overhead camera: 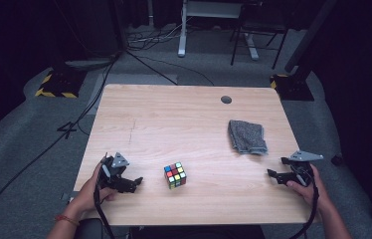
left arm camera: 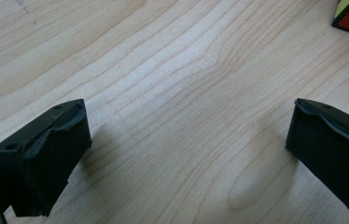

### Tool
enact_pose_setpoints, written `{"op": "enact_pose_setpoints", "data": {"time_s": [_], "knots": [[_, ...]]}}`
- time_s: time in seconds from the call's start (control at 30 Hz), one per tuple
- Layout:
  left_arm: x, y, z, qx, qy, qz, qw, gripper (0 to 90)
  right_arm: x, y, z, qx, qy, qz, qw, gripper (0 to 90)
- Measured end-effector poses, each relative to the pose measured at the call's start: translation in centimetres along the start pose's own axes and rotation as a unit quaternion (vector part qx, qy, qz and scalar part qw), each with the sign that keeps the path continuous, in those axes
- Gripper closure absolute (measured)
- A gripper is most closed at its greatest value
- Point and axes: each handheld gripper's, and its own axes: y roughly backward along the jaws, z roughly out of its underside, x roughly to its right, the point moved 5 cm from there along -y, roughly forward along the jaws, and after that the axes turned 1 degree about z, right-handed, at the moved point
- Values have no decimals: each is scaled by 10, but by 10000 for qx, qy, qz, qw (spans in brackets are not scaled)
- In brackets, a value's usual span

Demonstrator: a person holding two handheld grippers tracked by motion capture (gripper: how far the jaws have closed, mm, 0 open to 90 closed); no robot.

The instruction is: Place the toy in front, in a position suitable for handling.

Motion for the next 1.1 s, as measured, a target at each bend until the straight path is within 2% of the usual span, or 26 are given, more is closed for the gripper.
{"op": "enact_pose_setpoints", "data": {"time_s": [0.1, 0.23, 0.33, 0.37, 0.43, 0.53, 0.7, 0.83, 0.9, 1.07, 1.1], "knots": [[3, -1, -1, -9, -211, 180, 9996, 2, 2, 0, 0, -49, 74, -71, 9999, 153], [7, -1, 0, -10, -349, 324, 9989, 2, 3, 1, -1, -117, 159, -160, 9997, 150], [10, 0, 0, -29, -606, 526, 9968, 2, 3, 0, -3, -137, 91, -243, 9996, 163], [11, -1, 0, -23, -632, 554, 9965, 2, 3, 1, -4, -119, 37, -320, 9994, 182], [14, -1, 0, -29, -680, 573, 9960, 2, 4, 2, -8, -116, 55, -294, 9995, 193], [21, -2, -1, -27, -786, 675, 9946, 2, 2, 4, -21, -14, 213, -258, 9994, 217], [31, -4, -3, -32, -886, 768, 9931, 2, -4, 2, -53, 175, 664, -149, 9975, 290], [41, -8, -7, -31, -939, 805, 9923, 3, -8, -4, -78, 423, 724, -204, 9963, 347], [45, -10, -9, -31, -982, 849, 9915, 4, -9, -10, -88, 419, 736, -225, 9962, 366], [50, -12, -11, -29, -1042, 891, 9906, 4, -8, -34, -106, 380, 759, 20, 9964, 443], [52, -13, -12, -43, -1075, 916, 9900, 4, -7, -40, -107, 306, 717, 12, 9970, 443]]}}
